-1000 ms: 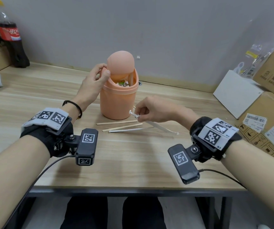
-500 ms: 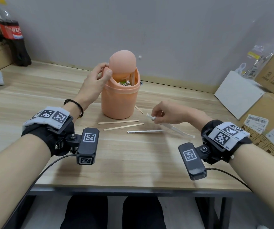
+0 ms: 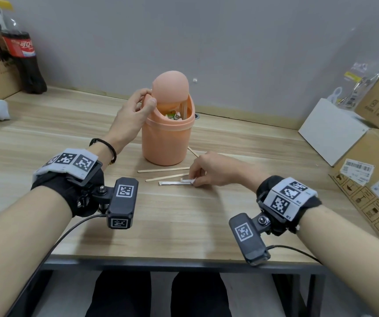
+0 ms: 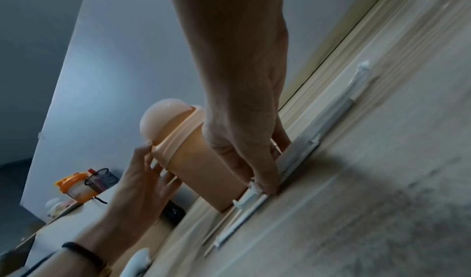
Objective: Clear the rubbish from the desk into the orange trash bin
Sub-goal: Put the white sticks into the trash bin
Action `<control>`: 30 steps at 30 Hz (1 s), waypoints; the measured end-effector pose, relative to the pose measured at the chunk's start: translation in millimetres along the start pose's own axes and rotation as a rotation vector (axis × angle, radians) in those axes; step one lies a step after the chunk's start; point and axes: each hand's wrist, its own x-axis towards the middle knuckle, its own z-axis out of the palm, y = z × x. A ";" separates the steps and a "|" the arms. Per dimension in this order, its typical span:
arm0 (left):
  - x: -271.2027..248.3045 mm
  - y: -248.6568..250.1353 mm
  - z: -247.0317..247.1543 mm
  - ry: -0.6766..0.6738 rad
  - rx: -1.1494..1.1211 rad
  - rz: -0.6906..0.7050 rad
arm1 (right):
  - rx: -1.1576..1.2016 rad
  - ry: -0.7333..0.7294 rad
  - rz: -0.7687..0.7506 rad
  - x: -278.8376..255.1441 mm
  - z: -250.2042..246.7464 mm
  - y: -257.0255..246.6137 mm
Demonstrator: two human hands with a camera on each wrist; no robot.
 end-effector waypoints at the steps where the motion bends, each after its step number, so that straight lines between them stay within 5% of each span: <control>1: -0.3 0.1 -0.5 -0.003 -0.001 0.003 | -0.005 0.014 -0.008 2.9 2.4 -0.6; 8: 0.5 -0.7 0.0 -0.011 -0.011 0.012 | -0.067 0.056 -0.025 7.6 6.7 -6.2; 17: -1.7 1.5 0.4 0.001 -0.015 0.008 | -0.420 0.031 -0.047 7.1 4.1 -35.5; 24: -6.3 10.4 0.3 0.000 -0.001 -0.005 | -0.152 0.072 -0.031 3.7 -4.7 -20.2; 30: -7.3 11.3 1.7 0.007 0.001 -0.009 | 0.688 0.418 -0.069 -18.7 -30.7 -0.3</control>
